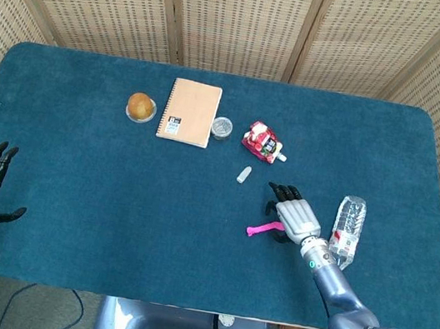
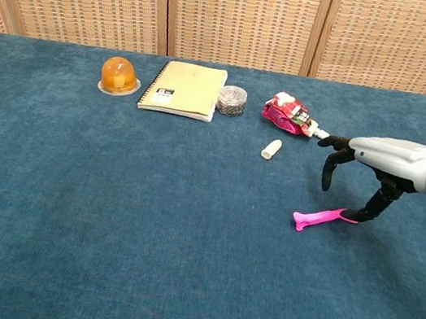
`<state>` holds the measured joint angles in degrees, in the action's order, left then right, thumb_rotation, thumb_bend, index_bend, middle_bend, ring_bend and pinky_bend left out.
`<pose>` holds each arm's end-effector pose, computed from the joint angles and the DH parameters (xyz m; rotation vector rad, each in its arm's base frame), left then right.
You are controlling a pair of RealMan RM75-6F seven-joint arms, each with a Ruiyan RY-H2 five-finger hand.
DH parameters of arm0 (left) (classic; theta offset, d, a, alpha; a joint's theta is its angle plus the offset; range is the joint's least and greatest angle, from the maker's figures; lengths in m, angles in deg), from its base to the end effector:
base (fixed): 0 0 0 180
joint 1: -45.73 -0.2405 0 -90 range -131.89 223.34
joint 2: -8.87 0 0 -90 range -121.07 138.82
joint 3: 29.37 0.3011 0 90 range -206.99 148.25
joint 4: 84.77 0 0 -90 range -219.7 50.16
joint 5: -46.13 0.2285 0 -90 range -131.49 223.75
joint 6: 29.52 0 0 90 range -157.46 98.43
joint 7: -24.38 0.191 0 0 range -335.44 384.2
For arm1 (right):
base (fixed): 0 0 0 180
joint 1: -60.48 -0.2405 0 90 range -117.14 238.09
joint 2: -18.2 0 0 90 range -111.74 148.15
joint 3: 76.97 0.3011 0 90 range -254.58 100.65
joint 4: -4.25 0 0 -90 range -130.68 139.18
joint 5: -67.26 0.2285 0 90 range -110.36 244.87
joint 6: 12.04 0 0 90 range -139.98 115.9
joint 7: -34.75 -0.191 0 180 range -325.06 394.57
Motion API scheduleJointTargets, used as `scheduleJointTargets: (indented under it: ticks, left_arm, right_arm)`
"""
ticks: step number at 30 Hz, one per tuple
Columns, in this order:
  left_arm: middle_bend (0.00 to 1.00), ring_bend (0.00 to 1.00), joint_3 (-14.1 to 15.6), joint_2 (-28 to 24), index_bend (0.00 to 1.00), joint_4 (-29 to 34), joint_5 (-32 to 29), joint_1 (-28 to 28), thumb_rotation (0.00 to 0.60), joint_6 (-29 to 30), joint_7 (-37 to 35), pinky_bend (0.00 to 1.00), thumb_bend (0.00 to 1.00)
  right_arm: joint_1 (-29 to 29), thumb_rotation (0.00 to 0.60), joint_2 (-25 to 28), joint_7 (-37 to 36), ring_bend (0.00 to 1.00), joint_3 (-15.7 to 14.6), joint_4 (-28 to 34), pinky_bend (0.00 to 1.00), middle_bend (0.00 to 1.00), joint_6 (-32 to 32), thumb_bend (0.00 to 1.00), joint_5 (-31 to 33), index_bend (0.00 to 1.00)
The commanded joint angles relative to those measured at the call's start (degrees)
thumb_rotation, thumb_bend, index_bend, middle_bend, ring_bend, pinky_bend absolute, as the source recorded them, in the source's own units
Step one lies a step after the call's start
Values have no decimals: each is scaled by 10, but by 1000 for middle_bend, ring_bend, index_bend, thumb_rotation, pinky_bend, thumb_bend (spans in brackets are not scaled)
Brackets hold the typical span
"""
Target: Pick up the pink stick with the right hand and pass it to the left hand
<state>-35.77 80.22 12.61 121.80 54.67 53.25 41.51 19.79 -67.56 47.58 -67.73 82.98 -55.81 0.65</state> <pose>-0.3362 0.2665 0.1192 -1.3289 -0.8937 -0.8104 -0.2244 -0.4247 -0.0524 1.9481 -1.0353 0.7560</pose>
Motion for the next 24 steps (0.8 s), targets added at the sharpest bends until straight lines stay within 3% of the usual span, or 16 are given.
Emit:
scheduleJointTargets:
  ticks: [1, 9, 24]
  left_arm:
    - [0, 0, 1, -1, 0, 1, 0, 0, 600, -1, -2, 0, 0]
    - [0, 0, 3, -4, 0, 5, 1, 0, 600, -3, -4, 0, 0]
    - [0, 0, 5, -2, 0, 7, 1, 2, 600, -4, 2, 0, 0]
  right_arm:
    - [-6, 600, -14, 12, 0, -6, -15, 0, 1, 3, 440, 9, 441]
    - [-4, 600, -27, 30, 0, -20, -33, 0, 6, -7, 441, 17, 466]
    - [-1, 600, -43, 9, 0, -22, -64, 0, 17, -12, 473, 20, 515]
